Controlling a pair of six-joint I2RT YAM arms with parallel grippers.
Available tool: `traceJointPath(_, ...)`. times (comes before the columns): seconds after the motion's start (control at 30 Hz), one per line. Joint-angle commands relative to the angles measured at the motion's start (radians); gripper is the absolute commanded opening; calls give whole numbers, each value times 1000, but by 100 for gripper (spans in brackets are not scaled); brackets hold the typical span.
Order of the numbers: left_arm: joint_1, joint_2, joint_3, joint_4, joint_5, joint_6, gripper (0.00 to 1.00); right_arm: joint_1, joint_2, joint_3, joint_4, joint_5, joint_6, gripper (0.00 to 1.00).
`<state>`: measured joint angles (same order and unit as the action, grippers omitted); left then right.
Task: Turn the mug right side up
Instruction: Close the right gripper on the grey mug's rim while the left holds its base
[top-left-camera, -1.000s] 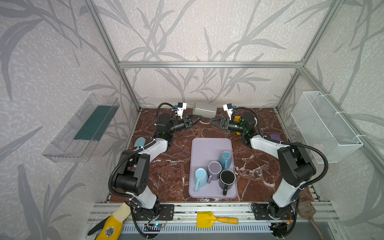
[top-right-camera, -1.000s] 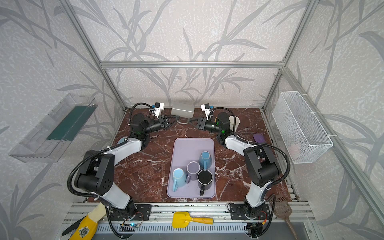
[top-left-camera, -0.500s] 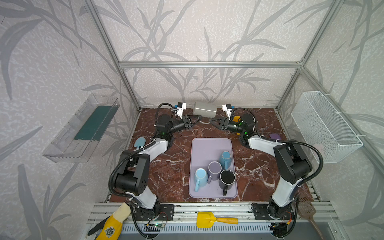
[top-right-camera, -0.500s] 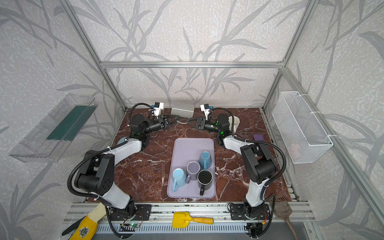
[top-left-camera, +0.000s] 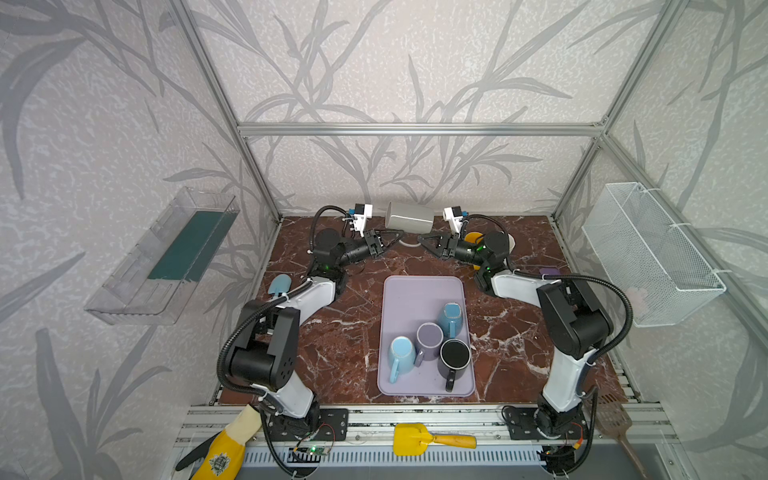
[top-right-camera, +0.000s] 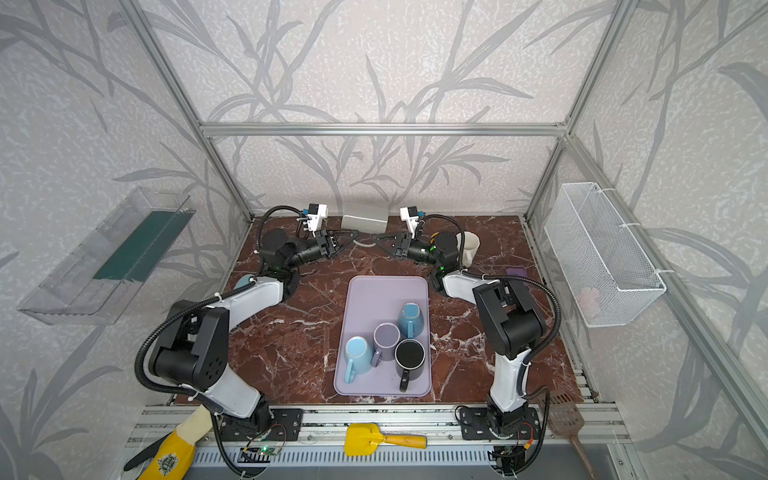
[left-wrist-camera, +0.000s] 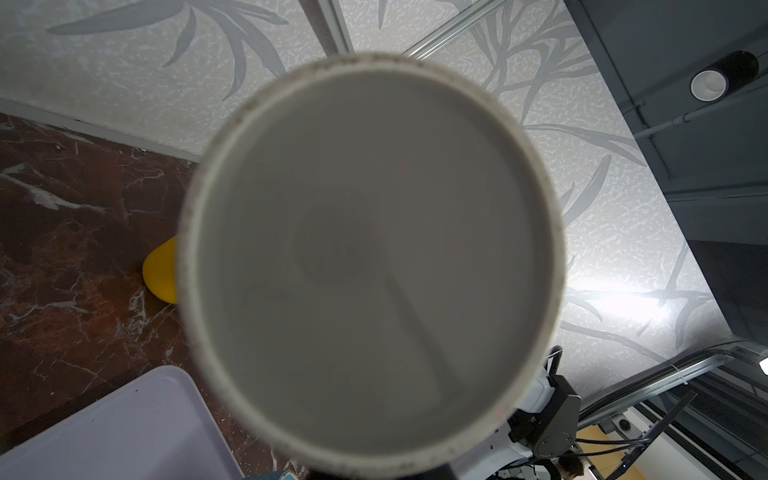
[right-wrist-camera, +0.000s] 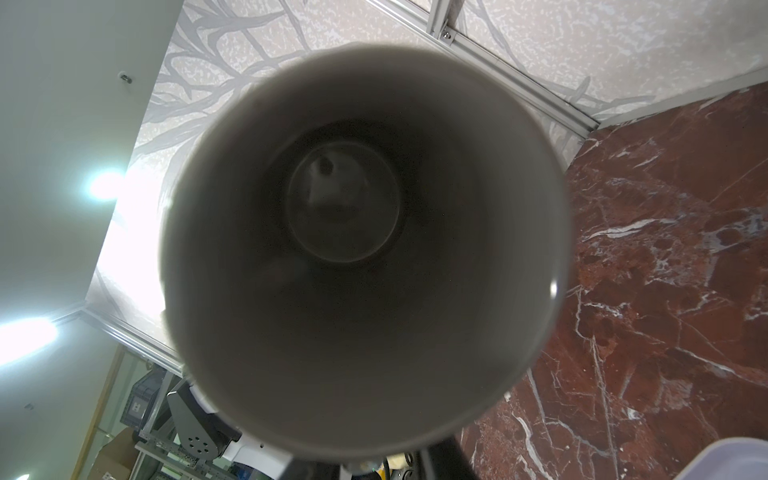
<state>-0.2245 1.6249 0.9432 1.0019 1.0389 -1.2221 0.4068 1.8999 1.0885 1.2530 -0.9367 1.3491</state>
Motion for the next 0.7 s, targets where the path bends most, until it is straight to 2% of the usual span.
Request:
traceJointPath(0.0,-10,-28,17,153,26,-17,0,4,18,40,93,-2,40,28)
traceJointPath(0.27,-12,-23,17,170,34,-28,0,9,36,67,136,-2,83,24)
traceJointPath(0.67,-15,-8,18,152,41,-27,0,10,29,67,115,1,70,1)
